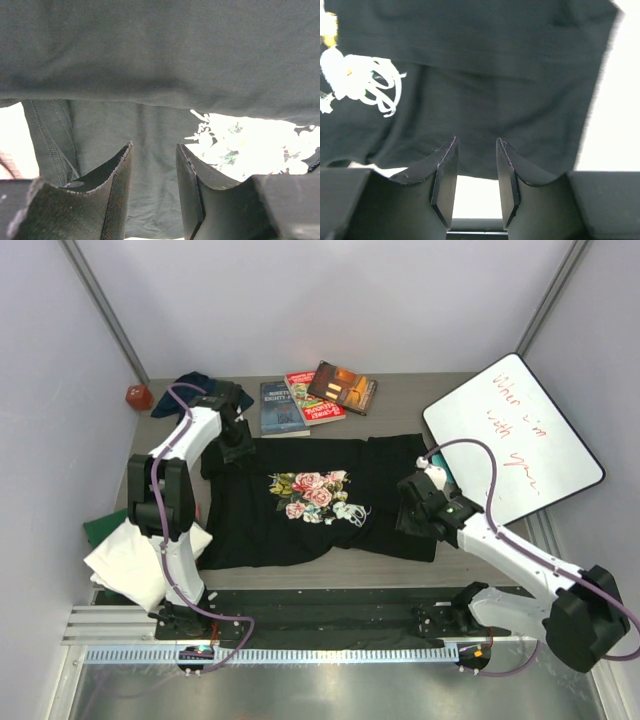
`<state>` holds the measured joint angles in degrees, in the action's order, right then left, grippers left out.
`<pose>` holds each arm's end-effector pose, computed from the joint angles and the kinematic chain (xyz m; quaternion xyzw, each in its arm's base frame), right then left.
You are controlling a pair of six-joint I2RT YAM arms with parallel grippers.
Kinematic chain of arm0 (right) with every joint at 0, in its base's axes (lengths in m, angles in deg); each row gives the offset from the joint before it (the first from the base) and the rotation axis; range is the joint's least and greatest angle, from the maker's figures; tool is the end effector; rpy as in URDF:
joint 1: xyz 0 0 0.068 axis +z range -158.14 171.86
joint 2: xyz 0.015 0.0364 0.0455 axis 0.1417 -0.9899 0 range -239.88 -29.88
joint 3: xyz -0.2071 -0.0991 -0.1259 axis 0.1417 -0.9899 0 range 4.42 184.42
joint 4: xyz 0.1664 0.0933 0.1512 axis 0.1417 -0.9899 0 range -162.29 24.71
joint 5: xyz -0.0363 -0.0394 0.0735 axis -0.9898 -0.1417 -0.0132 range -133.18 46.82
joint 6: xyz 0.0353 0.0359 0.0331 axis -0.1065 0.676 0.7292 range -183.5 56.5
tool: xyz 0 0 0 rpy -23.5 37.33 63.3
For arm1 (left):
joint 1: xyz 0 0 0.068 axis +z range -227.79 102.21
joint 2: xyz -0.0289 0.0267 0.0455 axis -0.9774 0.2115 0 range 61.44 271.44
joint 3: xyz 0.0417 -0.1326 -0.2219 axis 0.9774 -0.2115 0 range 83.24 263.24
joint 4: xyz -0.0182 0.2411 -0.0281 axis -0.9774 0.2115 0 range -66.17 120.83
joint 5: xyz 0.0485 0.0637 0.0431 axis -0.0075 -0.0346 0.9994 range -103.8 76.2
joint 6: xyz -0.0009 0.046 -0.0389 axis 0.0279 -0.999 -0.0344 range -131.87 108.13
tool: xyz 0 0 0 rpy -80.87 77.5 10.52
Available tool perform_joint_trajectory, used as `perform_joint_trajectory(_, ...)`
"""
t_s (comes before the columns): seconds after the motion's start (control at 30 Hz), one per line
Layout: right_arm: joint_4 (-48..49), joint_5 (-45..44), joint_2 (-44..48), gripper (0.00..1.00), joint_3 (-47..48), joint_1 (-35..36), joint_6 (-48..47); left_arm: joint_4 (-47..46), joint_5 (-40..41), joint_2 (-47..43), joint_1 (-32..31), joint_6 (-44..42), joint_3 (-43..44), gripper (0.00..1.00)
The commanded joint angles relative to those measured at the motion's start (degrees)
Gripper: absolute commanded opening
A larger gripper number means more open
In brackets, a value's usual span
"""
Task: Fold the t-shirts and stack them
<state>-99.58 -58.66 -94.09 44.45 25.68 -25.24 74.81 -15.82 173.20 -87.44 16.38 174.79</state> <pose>0.1742 0.1025 0.2036 0.0734 0.9515 0.0535 0.2940 0.3787 -0.0661 0.2142 -0.1565 0.9739 -0.0695 0.1489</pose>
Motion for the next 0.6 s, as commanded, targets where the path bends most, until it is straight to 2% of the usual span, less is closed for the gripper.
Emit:
perform_joint_trajectory(0.0,-6.9,-9.5,6.5,0.42,-1.5,-0.2,11.5,-0.5,0.1,-0.2,-0.5,-0.7,0.4,0.4)
perform_joint_trajectory(0.07,-7.1,-9.6,9.5,0.43,-3.2,-0.3,14.4,-0.3,0.2,-0.1,-0.5,-0.7,0.6,0.39)
perform_joint_trajectory(0.1,-7.4,-9.5,10.3,0.48,-4.8,-0.7,16.8,0.0,0.4,0.2,-0.5,-0.7,0.7,0.39)
perform_joint_trajectory(0.23,-8.2,-8.9,12.4,0.49,-7.7,-0.9,20.3,0.2,0.6,0.2,-0.8,-0.8,0.7,0.39)
perform_joint_trajectory(0.27,-9.1,-9.0,12.8,0.55,-8.0,-0.9,20.9,0.3,0.6,0.2,-1.0,-0.9,0.8,0.39)
perform_joint_trajectory(0.57,-13.1,-11.5,18.9,0.56,-10.2,-1.0,25.7,0.3,0.8,0.4,-1.2,-0.9,1.0,0.39)
